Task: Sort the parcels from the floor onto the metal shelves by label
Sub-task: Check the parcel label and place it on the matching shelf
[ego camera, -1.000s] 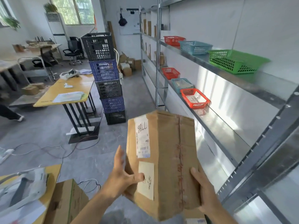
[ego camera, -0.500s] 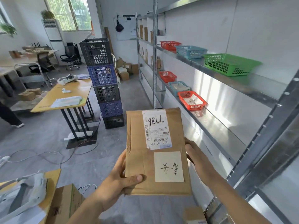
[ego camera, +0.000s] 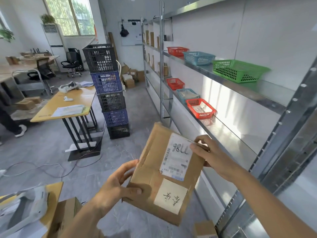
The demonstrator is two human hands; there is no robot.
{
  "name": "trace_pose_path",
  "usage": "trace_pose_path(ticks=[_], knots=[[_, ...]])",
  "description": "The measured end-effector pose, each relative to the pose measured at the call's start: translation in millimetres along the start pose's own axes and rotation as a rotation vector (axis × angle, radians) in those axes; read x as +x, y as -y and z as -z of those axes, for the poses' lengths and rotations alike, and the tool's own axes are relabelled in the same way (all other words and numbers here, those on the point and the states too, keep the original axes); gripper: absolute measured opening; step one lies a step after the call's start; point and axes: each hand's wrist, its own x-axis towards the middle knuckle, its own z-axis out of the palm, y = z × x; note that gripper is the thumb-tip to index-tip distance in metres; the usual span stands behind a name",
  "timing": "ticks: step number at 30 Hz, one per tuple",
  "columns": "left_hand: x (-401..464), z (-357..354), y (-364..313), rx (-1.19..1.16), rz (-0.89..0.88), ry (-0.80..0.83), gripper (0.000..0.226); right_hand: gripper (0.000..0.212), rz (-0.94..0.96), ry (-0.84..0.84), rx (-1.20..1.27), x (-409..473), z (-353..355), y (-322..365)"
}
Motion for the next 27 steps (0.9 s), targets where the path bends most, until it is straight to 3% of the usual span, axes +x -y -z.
trace_pose_path(ticks=[3,4,6,8,12,15,18,22,24,27], knots=[[4.8,-2.7,-7.7,-0.129,0.019,-0.194,0.132,0.071,0.013,-0.088,-0.076,-6.7,-2.5,-8.2],[7.1,-2.9,-9.3,-0.203,0.011,-0.256,0.134,0.076,0.008,-0.095,-0.088,-6.0,-1.7,-12.4],[8.8,-8.8,-15.7,-0.320,-0.034,-0.307,0.102,0.068,0.024,-0.068,-0.105,-4.9,-2.8,-16.1],[6.3,-21.4,-22.3,-0.287,-0.005,-0.324,0.054,0.039,-0.011,0.000,-0.119,-7.7,-10.7,-7.4],[-1.1,-29.0,-22.7,-0.227,0.164,-0.199,0.031,0.032,-0.086,0.111,-0.225,-11.0,-12.6,-6.1],[-2.6,-29.3,-19.0,-0.270,0.210,-0.212,0.033,0.034,0.010,0.046,-0.189,-10.2,-7.1,-16.0],[-5.6,-31.7,-18.2,-0.243,0.157,-0.222,0.030,0.047,-0.001,-0.047,0.039,-9.4,-6.2,-15.4],[-9.9,-27.4,-31.6,-0.102,0.054,-0.167,0.046,0.093,-0.008,-0.087,-0.045,-9.0,9.7,-8.4],[-10.0,-24.0,-44.9,-0.054,0.003,-0.106,0.052,0.087,-0.010,-0.038,-0.077,-13.4,20.8,-2.7],[-1.0,-22.8,-62.1,-0.121,-0.123,-0.146,0.060,0.045,-0.017,-0.032,-0.051,-22.2,31.2,3.7]])
